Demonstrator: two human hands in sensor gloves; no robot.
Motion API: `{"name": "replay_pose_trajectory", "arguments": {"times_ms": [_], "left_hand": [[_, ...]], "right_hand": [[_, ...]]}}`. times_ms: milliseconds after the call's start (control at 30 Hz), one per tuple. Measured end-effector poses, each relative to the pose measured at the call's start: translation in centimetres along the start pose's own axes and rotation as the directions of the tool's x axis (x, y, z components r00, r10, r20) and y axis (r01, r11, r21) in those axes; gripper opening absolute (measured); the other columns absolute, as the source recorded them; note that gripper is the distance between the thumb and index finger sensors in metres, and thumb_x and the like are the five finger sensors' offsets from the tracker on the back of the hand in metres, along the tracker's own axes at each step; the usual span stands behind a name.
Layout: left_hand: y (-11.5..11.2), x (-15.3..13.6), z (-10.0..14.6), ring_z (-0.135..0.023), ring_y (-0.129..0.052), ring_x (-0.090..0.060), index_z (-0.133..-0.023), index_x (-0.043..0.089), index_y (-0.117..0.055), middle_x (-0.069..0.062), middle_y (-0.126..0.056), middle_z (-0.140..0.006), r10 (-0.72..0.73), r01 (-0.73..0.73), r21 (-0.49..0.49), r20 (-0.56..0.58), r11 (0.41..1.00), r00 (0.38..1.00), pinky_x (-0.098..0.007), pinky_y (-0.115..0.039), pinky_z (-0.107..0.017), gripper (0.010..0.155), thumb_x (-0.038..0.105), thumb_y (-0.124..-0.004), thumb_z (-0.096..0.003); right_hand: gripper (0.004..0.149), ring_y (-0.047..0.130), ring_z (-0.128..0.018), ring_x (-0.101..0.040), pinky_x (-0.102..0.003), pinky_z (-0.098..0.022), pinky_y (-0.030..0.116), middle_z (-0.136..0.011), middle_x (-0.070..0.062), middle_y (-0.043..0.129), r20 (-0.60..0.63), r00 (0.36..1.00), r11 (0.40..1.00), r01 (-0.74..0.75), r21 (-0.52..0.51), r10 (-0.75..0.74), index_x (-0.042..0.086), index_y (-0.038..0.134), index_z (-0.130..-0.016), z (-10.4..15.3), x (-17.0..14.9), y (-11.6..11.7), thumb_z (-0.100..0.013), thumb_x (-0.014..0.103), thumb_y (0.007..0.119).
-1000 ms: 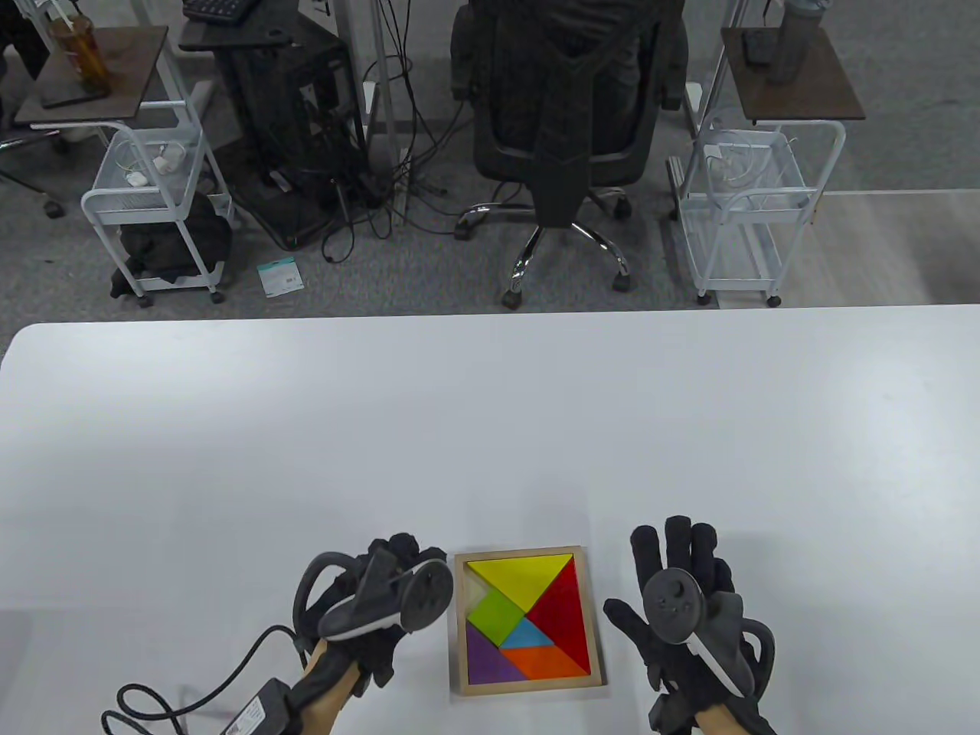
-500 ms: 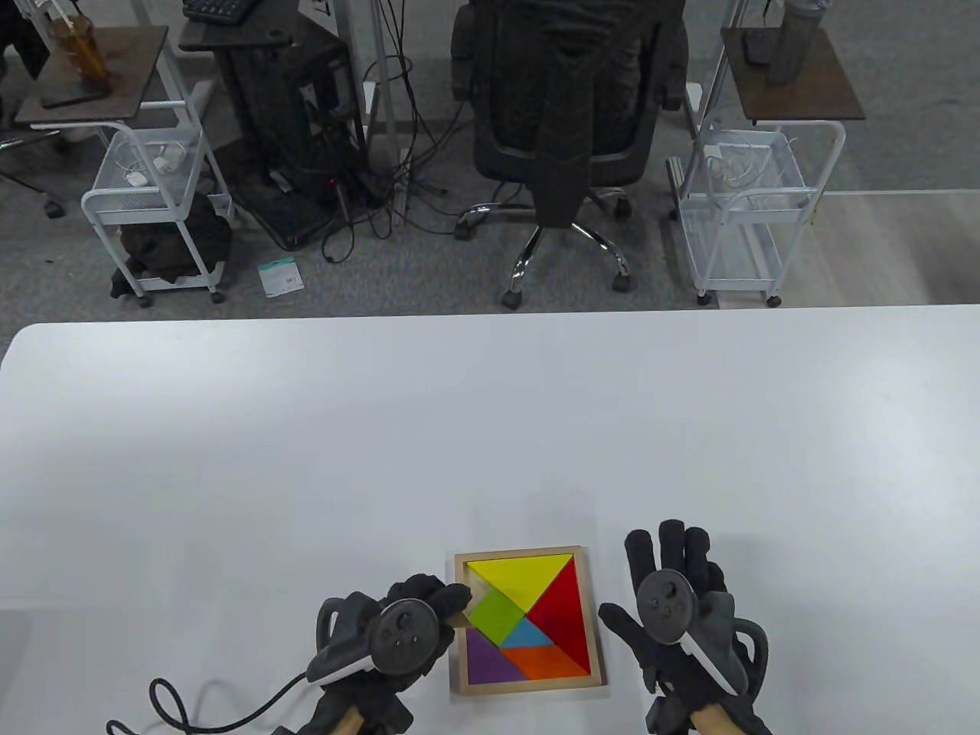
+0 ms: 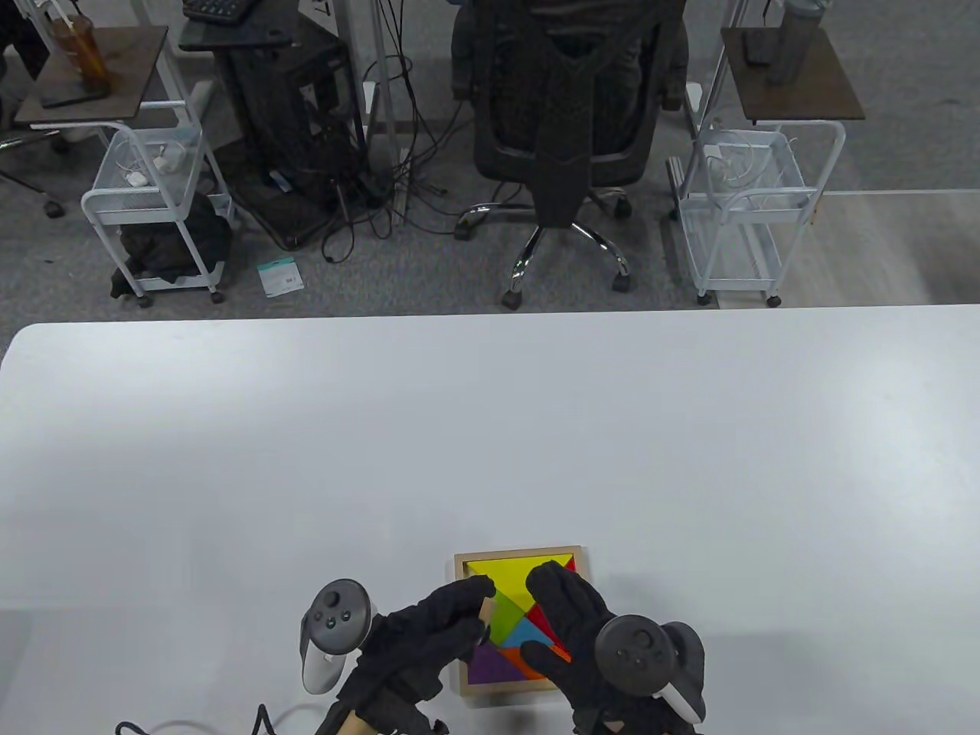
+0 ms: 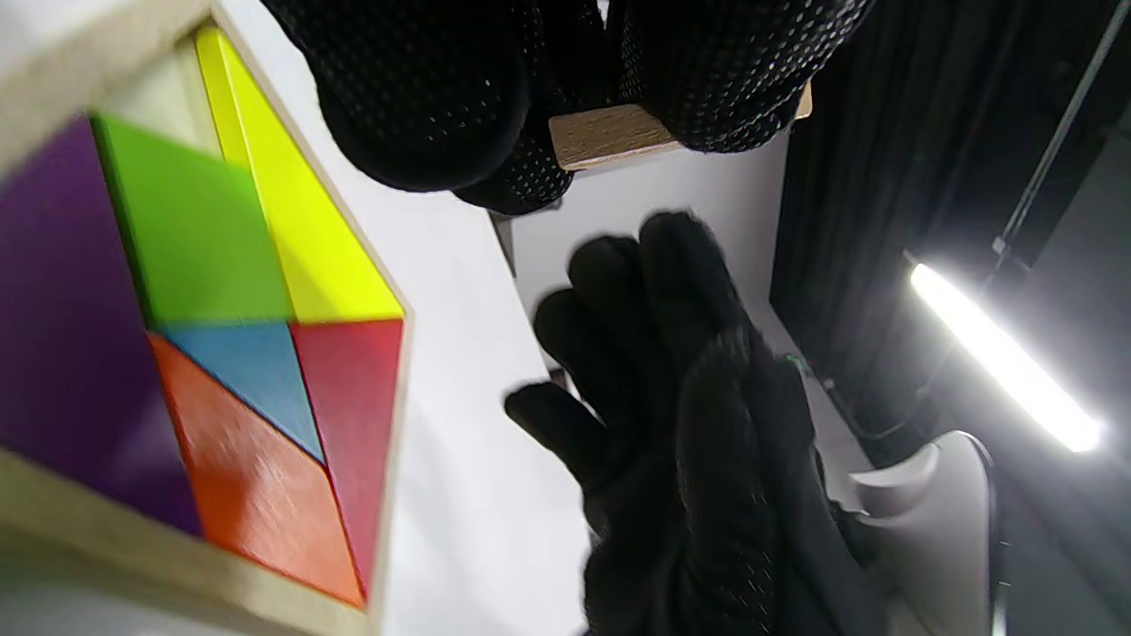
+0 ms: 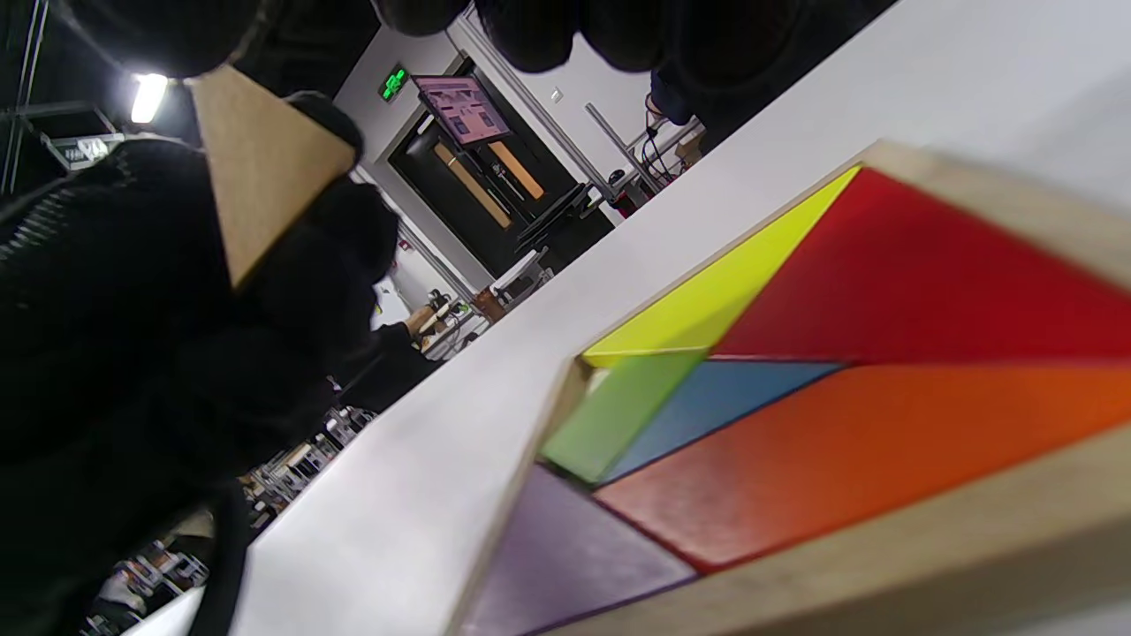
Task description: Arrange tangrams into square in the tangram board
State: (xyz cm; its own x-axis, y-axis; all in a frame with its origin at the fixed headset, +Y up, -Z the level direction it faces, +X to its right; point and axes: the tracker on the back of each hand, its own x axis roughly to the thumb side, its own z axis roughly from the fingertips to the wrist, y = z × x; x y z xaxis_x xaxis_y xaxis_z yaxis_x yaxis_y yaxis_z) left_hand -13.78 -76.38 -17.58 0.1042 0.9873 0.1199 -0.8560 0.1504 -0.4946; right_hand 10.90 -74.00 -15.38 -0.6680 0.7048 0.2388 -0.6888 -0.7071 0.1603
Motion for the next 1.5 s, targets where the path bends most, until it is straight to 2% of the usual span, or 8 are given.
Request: {"name": "replay_pose_trajectory", "arguments": {"times_ms": [367,800,1000,1067,1133,1267,1333,1500], "left_hand": [[-0.3,0.4,0.2,-0.054,-0.103,-0.025,-0.097,0.009,-0.072,-0.021,-0.088,-0.083,0.023,-0.024,0.063,0.010,0.998,1.000,-0.020,-0.097,-0.036,0.047,0.032,-0.074,-0.0559],[2.4,1.4,1.9,-0.039,-0.107,-0.020,-0.089,0.008,-0.081,-0.019,-0.096,-0.071,-0.122,0.127,0.214,-0.036,0.969,0.992,-0.016,-0.098,-0.024,0.042,0.032,-0.078,-0.0542],[3.3,1.8,2.5,-0.053,-0.103,-0.033,-0.093,0.008,-0.077,-0.021,-0.089,-0.081,-0.279,0.285,0.304,-0.066,0.909,0.958,-0.032,-0.095,-0.036,0.046,0.033,-0.076,-0.0548],[3.6,2.3,3.0,-0.075,-0.092,-0.045,-0.101,0.008,-0.068,-0.026,-0.076,-0.097,-0.466,0.469,0.338,-0.094,0.816,0.880,-0.049,-0.087,-0.052,0.053,0.036,-0.074,-0.0556],[3.7,2.7,3.3,-0.093,-0.072,-0.054,-0.108,0.009,-0.056,-0.028,-0.057,-0.109,-0.673,0.685,0.301,-0.160,0.663,0.722,-0.062,-0.072,-0.064,0.062,0.041,-0.070,-0.0565],[3.8,2.2,3.4,-0.105,-0.031,-0.058,-0.115,0.015,-0.035,-0.027,-0.025,-0.118,-0.902,0.946,0.108,-0.284,0.306,0.324,-0.074,-0.038,-0.071,0.072,0.052,-0.061,-0.0584],[4.0,1.9,3.3,-0.105,-0.022,-0.057,-0.115,0.016,-0.029,-0.025,-0.017,-0.118,-0.901,0.957,0.068,-0.322,0.284,0.290,-0.074,-0.030,-0.071,0.074,0.053,-0.059,-0.0582],[4.3,1.4,3.2,-0.104,-0.019,-0.058,-0.115,0.016,-0.028,-0.027,-0.013,-0.117,-0.870,0.929,0.045,-0.336,0.367,0.360,-0.075,-0.026,-0.070,0.074,0.052,-0.059,-0.0586]], "right_hand": [[0.060,0.079,-0.084,-0.030,-0.041,-0.058,0.073,-0.097,-0.006,0.076,-0.082,0.985,0.988,0.155,0.006,-0.154,0.025,0.065,-0.097,-1.5,0.9,0.6,-0.043,0.051,0.072],[0.055,0.079,-0.083,-0.023,-0.036,-0.061,0.072,-0.096,-0.001,0.075,-0.149,0.987,0.988,0.074,0.134,-0.054,0.029,0.065,-0.096,-4.8,4.3,1.5,-0.046,0.048,0.075],[0.047,0.092,-0.061,-0.020,-0.031,-0.044,0.080,-0.079,-0.002,0.091,-0.250,0.960,0.968,0.174,0.178,-0.127,0.025,0.077,-0.087,-7.5,4.4,1.1,-0.045,0.046,0.078],[0.046,0.094,-0.056,-0.022,-0.031,-0.039,0.080,-0.076,-0.004,0.093,-0.312,0.949,0.978,0.110,0.175,-0.051,0.022,0.080,-0.086,-8.8,4.3,1.1,-0.045,0.044,0.079],[0.046,0.094,-0.055,-0.021,-0.029,-0.038,0.081,-0.076,-0.004,0.094,-0.373,0.920,0.981,-0.056,0.186,0.123,0.022,0.080,-0.086,-9.9,4.1,1.3,-0.045,0.043,0.079],[0.046,0.096,-0.052,-0.020,-0.028,-0.034,0.081,-0.074,-0.005,0.096,-0.439,0.835,0.938,-0.246,0.244,0.333,0.020,0.081,-0.087,-11.3,3.5,3.3,-0.045,0.039,0.080],[0.046,0.096,-0.051,-0.020,-0.028,-0.033,0.082,-0.074,-0.004,0.097,-0.453,0.814,0.928,-0.273,0.255,0.364,0.020,0.081,-0.086,-11.6,3.3,4.2,-0.045,0.039,0.081],[0.045,0.097,-0.048,-0.018,-0.026,-0.030,0.082,-0.072,-0.004,0.098,-0.444,0.758,0.877,-0.389,0.280,0.478,0.019,0.083,-0.085,-11.9,3.5,5.8,-0.044,0.040,0.082]]}}
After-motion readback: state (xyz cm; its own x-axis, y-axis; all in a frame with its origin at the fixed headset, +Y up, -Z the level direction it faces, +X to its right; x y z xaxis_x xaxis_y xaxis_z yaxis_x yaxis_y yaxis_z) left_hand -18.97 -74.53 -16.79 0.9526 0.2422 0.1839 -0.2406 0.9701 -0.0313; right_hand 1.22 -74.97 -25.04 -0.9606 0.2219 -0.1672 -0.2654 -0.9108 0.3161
